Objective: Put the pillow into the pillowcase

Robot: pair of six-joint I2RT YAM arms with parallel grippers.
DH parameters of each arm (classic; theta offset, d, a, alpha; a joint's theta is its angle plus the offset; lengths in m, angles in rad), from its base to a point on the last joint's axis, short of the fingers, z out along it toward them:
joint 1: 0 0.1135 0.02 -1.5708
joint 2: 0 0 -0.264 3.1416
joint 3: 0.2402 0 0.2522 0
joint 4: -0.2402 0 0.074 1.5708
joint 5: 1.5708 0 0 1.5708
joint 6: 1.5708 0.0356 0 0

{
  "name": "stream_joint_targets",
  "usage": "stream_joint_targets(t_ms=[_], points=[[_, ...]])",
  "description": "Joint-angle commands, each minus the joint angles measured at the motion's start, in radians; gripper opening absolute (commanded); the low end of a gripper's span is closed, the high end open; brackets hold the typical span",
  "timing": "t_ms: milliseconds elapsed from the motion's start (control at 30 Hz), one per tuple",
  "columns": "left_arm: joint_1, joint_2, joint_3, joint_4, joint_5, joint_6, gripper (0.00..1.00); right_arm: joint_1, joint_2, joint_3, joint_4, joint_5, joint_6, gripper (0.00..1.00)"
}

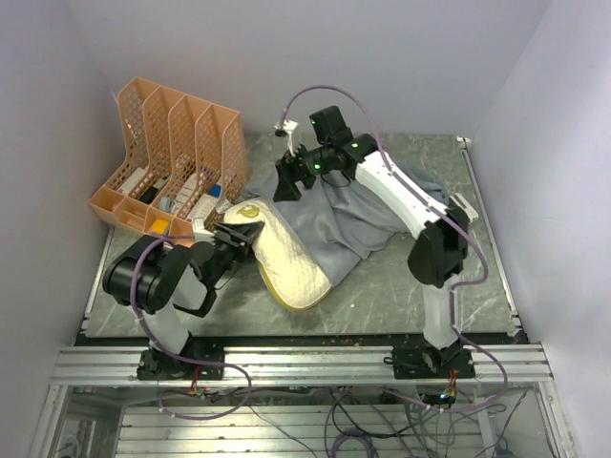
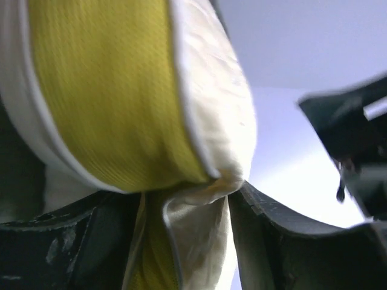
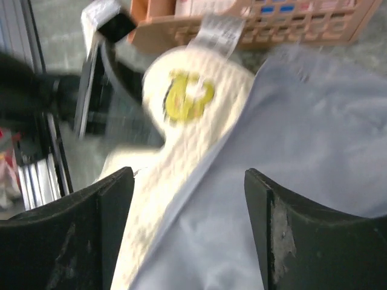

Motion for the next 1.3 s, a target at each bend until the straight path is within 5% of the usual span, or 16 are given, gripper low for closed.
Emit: stream_joint_targets(t_ms=[0,167,333,433,633,900,1067,1267], points=[[0.08,-0.073,-0.034,-0.013,0.152,0.11,0.71,-0.023,-0.328,-0.168,0.015,-0.106,-0.185,0.81],[0.083,-0.366,0.014,-0.617,0.157,0.369,0.77,-0.024,-0.634,-0.586,0.108,-0.072,-0.319,0.98],[0.081,-0.799,0.141,-1.399,-0.099,0.641,1.0,0.016,-0.719,-0.937,0.192,0.043,-0.282,0.97],[0.083,-0.998,0.147,-1.584,-0.147,0.693,1.0,0.06,-0.717,-1.037,0.25,0.142,-0.244,0.89],[0.072,-1.061,0.13,-1.623,0.14,0.646,0.91,0.103,-0.656,-1.074,0.333,0.264,-0.163,0.74],[-0.051,-1.233,0.108,-1.683,0.163,0.506,0.88,0.109,-0.575,-1.053,0.352,0.273,-0.109,0.54],[-0.276,-1.29,0.009,-1.553,-0.003,0.351,0.9,0.11,-0.559,-1.048,0.329,0.199,-0.12,0.47],[-0.455,-1.072,0.024,-1.41,-0.158,0.379,0.94,0.115,-0.557,-1.056,0.339,0.139,-0.129,0.51]])
